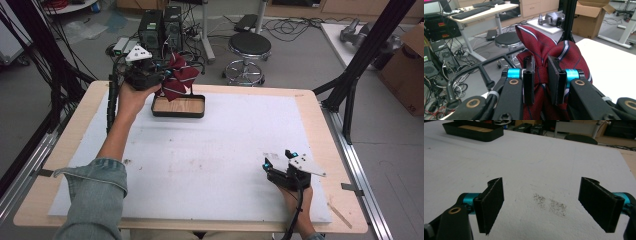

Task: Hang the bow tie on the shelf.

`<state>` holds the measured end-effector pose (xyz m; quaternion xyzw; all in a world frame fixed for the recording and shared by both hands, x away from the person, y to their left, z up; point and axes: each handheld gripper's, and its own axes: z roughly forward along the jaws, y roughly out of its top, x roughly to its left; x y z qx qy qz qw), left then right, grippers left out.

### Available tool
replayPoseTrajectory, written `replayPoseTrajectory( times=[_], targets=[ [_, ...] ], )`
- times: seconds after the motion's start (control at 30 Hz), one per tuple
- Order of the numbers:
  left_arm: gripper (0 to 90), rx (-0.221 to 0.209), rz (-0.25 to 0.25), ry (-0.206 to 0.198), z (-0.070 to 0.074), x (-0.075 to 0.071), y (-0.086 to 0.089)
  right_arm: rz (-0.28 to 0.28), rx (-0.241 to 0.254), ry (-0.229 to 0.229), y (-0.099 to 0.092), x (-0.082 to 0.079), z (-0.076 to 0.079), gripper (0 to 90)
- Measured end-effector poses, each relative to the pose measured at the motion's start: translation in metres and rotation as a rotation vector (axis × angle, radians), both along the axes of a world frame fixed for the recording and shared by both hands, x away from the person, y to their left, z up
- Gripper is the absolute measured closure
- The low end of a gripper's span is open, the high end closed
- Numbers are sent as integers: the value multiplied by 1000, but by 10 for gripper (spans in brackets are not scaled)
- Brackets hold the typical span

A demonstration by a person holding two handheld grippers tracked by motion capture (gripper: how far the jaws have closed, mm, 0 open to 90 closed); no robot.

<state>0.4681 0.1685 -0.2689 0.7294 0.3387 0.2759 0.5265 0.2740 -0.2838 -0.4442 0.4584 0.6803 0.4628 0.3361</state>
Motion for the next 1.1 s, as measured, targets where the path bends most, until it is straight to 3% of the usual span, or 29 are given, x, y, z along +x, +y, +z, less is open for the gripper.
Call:
replayPoseTrajectory(
  times=[0.43, 0.53, 0.77, 0.83, 0.97, 1.0, 1.1],
  targets=[
    [761, -31, 105, 12, 5, 20, 15, 0, -2, 3, 0, 0, 0, 196],
    [761, -56, 160, 26, 2, 26, 24, 1, -6, 1, 0, -1, 0, 196],
    [760, -87, 201, 55, -7, 36, 31, 6, -8, -1, 0, -1, 0, 196],
    [760, -55, 221, 63, -11, 37, 31, 7, -5, 1, 1, -1, 0, 196],
    [760, -29, 228, 76, -15, 37, 34, 10, -7, -1, 1, -1, 0, 196],
    [760, 5, 231, 86, -19, 37, 35, 11, -8, -1, 1, -1, 0, 196],
    [759, 11, 230, 93, -25, 36, 36, 8, -8, 5, 1, -1, 0, 196]
  ],
)
